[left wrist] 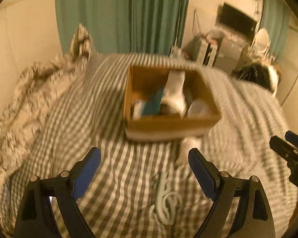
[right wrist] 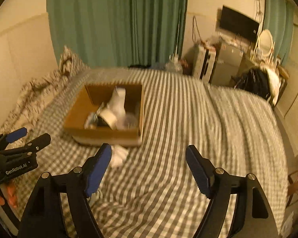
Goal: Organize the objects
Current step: 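Grasp the grey coiled cable with the left gripper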
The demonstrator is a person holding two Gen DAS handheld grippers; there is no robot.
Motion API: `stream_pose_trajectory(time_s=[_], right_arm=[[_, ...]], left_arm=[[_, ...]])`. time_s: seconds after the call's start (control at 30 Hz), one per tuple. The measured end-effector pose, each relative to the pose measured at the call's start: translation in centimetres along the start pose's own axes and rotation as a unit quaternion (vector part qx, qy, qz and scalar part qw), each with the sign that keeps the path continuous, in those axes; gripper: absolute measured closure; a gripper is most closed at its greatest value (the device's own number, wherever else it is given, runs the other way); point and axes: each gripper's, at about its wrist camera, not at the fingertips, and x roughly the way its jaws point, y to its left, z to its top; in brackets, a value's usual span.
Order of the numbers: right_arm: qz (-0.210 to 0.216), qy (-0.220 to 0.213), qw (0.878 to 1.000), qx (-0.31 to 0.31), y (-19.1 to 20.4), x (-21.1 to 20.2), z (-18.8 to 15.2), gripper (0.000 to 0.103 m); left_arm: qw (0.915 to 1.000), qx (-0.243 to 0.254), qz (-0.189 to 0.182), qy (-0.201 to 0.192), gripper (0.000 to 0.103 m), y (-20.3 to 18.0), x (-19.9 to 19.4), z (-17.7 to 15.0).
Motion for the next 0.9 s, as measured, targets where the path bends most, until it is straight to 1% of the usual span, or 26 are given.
stream_pose_trajectory(time_s=[0.03, 0.1, 0.2, 0.33, 0.5, 0.53, 0.57, 0.6, 0.67, 0.7, 0.77, 0.8, 0.83, 0.87, 0.9], right_arm=[[0.001, 0.007, 1.0, 0.003, 0.0, 0.9, -0.7, 0.026], [0.007, 0.027, 1.0, 0.012, 0.1, 3.3, -2.2, 0.026], [0.016, 0.05, 0.998, 0.025, 0.3, 6.0, -3.7, 0.026], [0.028, 0.087, 0.995, 0.042, 0.0, 8.6, -5.3, 0.026], [0.034, 0.082, 0.993, 0.073, -0.9, 8.8, -5.4, 0.026], [0.034, 0.083, 0.993, 0.076, -1.0, 8.9, -5.5, 0.026], [0.033, 0.085, 0.993, 0.078, -1.0, 8.9, -5.5, 0.026], [0.032, 0.087, 0.993, 0.079, -1.0, 9.0, -5.5, 0.026], [0.029, 0.089, 0.992, 0.079, -1.0, 9.0, -5.5, 0.026], [0.027, 0.091, 0.992, 0.08, -1.0, 9.1, -5.5, 0.026], [0.023, 0.096, 0.992, 0.081, -1.0, 9.3, -5.5, 0.026], [0.022, 0.1, 0.991, 0.082, -1.0, 9.5, -5.5, 0.026], [0.021, 0.102, 0.991, 0.083, -1.0, 9.6, -5.6, 0.026], [0.019, 0.105, 0.991, 0.086, -1.1, 9.7, -5.6, 0.026], [0.017, 0.106, 0.99, 0.087, -1.1, 9.7, -5.7, 0.026]], left_arm=[[0.9999, 0.004, 0.008, 0.014, 0.011, -0.2, 1.2, -0.9], [0.9992, 0.01, 0.01, 0.037, 0.011, -0.7, 3.0, -2.3], [0.9977, 0.03, 0.007, 0.06, 0.011, -1.9, 5.1, -4.3], [0.9931, 0.062, 0.002, 0.099, 0.012, -3.9, 7.6, -6.6], [0.9857, 0.097, -0.011, 0.138, 0.014, -5.4, 9.4, -8.5], [0.9839, 0.099, -0.014, 0.148, 0.019, -5.5, 9.8, -8.6], [0.9818, 0.1, -0.02, 0.16, 0.026, -5.5, 10.2, -8.8], [0.9789, 0.102, -0.026, 0.175, 0.031, -5.6, 10.8, -9.2], [0.9751, 0.103, -0.036, 0.193, 0.049, -5.6, 11.5, -9.7], [0.974, 0.104, -0.039, 0.198, 0.056, -5.6, 11.6, -9.8], [0.9745, 0.103, -0.049, 0.193, 0.064, -5.6, 11.2, -9.9], [0.9754, 0.102, -0.055, 0.188, 0.067, -5.5, 10.9, -9.8], [0.9765, 0.098, -0.063, 0.182, 0.08, -5.4, 10.5, -9.8], [0.9782, 0.09, -0.073, 0.172, 0.086, -5.1, 9.9, -9.5], [0.9789, 0.081, -0.085, 0.167, 0.088, -4.8, 9.3, -9.2]])
